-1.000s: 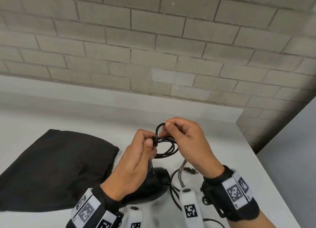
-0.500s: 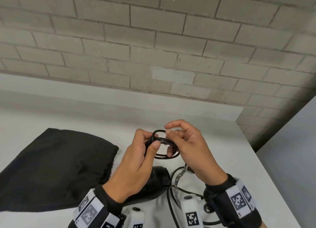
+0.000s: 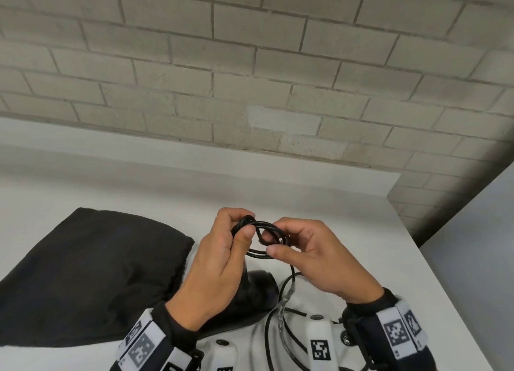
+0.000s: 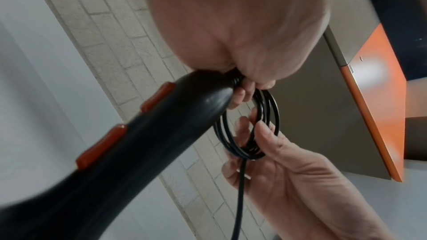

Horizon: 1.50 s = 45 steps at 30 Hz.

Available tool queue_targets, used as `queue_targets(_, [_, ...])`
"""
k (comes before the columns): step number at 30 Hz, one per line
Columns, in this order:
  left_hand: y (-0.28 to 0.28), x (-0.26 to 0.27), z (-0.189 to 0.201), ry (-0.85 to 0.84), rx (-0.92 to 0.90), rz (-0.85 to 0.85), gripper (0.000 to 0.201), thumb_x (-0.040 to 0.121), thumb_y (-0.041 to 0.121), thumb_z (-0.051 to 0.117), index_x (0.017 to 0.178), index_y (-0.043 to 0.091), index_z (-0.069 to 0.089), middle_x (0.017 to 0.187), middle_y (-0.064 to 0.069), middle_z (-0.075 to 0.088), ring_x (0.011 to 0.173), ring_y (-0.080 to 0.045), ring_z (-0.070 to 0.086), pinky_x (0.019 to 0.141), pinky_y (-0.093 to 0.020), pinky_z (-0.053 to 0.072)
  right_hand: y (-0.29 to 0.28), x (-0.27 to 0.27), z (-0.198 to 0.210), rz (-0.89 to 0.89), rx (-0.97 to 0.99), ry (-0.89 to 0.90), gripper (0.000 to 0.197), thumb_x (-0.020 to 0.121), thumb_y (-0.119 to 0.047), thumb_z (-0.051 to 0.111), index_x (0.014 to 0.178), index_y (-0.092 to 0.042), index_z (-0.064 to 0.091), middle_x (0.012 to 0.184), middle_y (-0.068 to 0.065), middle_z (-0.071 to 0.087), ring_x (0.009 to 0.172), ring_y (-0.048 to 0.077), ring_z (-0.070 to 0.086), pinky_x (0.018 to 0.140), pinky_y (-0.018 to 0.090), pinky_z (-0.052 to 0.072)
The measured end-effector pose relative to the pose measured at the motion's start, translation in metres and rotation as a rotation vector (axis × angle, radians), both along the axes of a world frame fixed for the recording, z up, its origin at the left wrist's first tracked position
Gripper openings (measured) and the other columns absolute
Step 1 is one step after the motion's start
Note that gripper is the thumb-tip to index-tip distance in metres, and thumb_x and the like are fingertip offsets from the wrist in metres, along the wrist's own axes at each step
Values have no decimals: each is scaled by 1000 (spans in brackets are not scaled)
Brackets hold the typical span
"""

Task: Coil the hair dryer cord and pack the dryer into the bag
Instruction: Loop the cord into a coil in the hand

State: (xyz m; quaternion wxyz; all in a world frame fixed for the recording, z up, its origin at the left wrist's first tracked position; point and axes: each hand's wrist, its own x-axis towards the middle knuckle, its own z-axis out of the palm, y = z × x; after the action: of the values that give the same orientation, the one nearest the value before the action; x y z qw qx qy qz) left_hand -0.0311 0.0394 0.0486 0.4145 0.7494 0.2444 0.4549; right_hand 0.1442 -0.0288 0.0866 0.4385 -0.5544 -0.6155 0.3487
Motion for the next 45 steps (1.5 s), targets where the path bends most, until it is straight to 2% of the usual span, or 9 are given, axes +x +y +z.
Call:
queue_targets(7, [-1,0,6,46,15,-24,26,99,50,35,107,35,55,65,9,52,56,-13,47,55,-40,45,1,-2,-6,-15,63,-105,17,91,-12,66,105,-21,71,105,-8,65,99,14,61,90,28,48])
queue_targets(12, [2,1,7,37,-19,12,31,99,51,34,103,28,54,65,7,51,56,-21,47,55,-46,44,-6,-33,-32,-493,473,-422,36,82,-13,76,112,-21,57,109,-2,53,100,3,51,88,12,42])
queue_targets(15, [1,2,6,44,-13,20,29,100,51,34,104,30,53,66,11,51,57,-13,47,56,-43,46,-9,-46,-48,-588,700,-619,20,83,-8,74,99,-10,63,89,7,56,81,15,56,71,22,50])
queue_targets(20, [1,4,4,61,-18,30,29,100,49,34,104,27,53,68,14,53,58,-8,48,58,-39,48,-5,-49,-52,-551,543,-688,29,95,-20,56,116,-3,66,87,5,56,65,16,55,51,27,49])
queue_targets(23, [2,7,3,58,-4,33,28,102,43,35,105,23,53,68,20,54,59,-5,50,58,-20,45,-1,-50,-46,-560,455,-712,24,93,-16,64,113,-3,68,85,5,56,63,18,54,49,28,49])
queue_targets(29, [6,6,1,52,1,90,28,100,48,33,107,28,50,73,18,56,62,-8,53,58,-24,47,-3,-51,-26,-473,202,-286,11,96,-21,59,99,-26,69,92,-8,57,86,4,59,76,11,47])
queue_targets(35, [7,8,1,38,18,112,16,103,40,37,104,32,50,73,19,59,62,-2,57,56,-12,42,-14,-44,7,-186,-108,488,18,90,-29,60,85,-17,72,102,3,75,100,20,70,91,31,54])
queue_targets(40, [2,9,2,-29,-49,76,20,98,49,36,101,36,51,63,13,51,57,-6,46,53,-36,50,-17,-29,11,-32,-280,867,24,93,-23,54,84,-4,65,78,17,68,96,39,70,72,32,59])
queue_targets(45, [0,11,3,-33,-13,60,19,99,47,36,100,36,51,66,13,52,59,-8,48,55,-32,47,-23,-27,-5,47,-290,1038,26,84,-32,74,87,-8,67,71,9,64,56,16,57,48,23,45])
